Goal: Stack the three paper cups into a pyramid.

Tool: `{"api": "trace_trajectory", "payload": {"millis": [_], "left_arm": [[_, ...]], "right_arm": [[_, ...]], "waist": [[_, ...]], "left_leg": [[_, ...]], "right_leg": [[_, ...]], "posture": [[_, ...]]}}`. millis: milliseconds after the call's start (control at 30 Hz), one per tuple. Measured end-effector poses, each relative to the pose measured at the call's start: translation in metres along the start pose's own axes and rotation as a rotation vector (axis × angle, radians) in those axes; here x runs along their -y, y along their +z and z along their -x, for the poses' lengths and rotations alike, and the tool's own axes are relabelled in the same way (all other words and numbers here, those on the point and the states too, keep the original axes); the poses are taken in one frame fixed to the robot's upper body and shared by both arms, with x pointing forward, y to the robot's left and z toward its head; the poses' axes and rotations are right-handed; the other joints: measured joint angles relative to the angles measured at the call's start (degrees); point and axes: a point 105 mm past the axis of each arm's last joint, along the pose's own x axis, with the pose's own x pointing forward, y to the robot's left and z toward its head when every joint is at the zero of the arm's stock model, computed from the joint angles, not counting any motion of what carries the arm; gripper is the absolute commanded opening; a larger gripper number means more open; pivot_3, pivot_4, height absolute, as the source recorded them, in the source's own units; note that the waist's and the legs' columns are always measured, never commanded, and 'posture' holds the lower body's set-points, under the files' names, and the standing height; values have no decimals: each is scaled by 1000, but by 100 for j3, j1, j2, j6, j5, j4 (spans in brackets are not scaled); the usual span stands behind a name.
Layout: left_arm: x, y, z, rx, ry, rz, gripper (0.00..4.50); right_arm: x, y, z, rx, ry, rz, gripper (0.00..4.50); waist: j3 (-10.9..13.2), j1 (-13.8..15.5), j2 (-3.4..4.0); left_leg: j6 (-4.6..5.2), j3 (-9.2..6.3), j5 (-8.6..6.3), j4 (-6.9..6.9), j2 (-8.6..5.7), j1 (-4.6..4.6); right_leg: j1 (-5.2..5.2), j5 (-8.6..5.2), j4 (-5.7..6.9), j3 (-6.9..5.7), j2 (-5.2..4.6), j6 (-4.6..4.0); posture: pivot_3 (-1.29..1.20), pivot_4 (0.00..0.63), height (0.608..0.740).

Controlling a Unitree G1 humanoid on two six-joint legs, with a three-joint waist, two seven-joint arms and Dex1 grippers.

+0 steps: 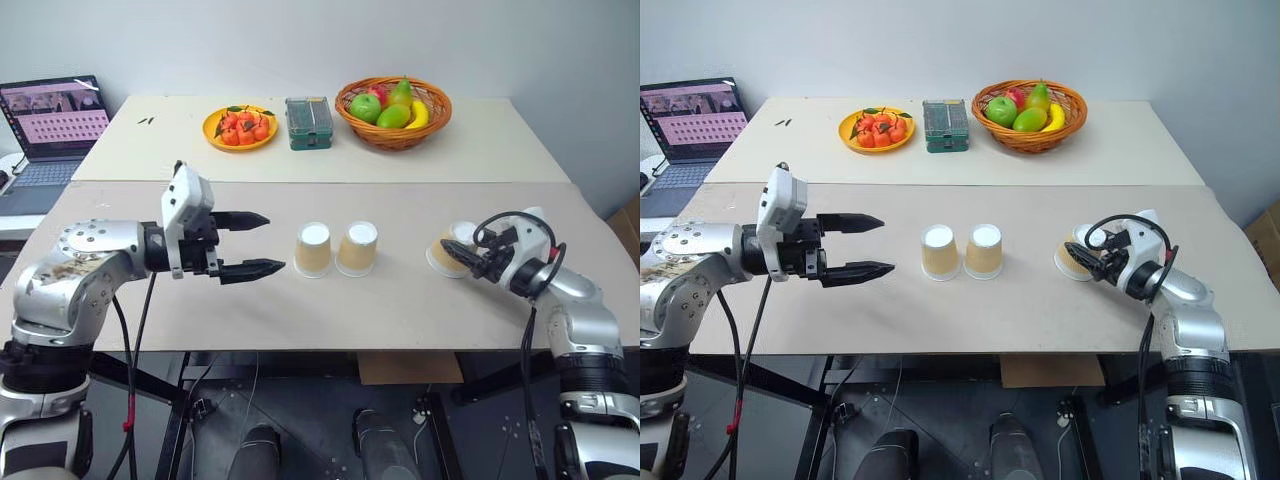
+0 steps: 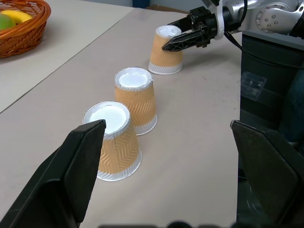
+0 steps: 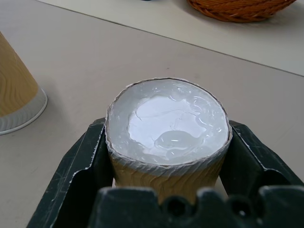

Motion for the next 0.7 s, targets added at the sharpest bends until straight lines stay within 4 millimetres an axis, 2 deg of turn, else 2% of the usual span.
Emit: {"api": "trace_trajectory", "payload": {"millis": [167,333,367,500,600,700], "left_arm": [[-1,-1,4,-8,14,-2,4500],[-6,-11,29,-71,76,-7,4500],[-6,-15,33,-82,87,-8,4500],[-1,-25,37,-103,96,-14,4500],[6,-36,36,-122,91,-22,4500],[8,-37,31,-102,100,-25,4500]], "right_arm": [[-5,6,0,4,27,12,2749],[-14,57,-2,31,122,102,2749],[-14,75,-3,43,138,139,2749],[-22,116,-8,62,194,206,2749],[-43,135,-20,29,292,227,2749],[-66,155,-30,41,386,253,2749]], "waist": [[3,-16,5],[14,-112,23],[17,-127,27],[17,-128,27],[18,-152,28],[17,-136,28]], "left_leg": [[0,0,0,0,1,0],[0,4,0,-3,1,-3],[0,5,0,-3,1,-2],[0,5,0,-2,7,0],[0,10,-1,-4,6,-7],[1,8,-1,-6,12,-10]], "right_leg": [[-2,1,1,1,0,2],[-10,7,4,2,-1,12],[-10,-4,5,1,-2,-7],[-9,-9,3,-1,1,-15],[-19,-8,4,3,0,-16],[-24,0,8,0,5,-4]], "posture": [[0,150,740],[0,150,740],[0,150,740],[0,150,740],[0,150,740],[0,150,740]]}}
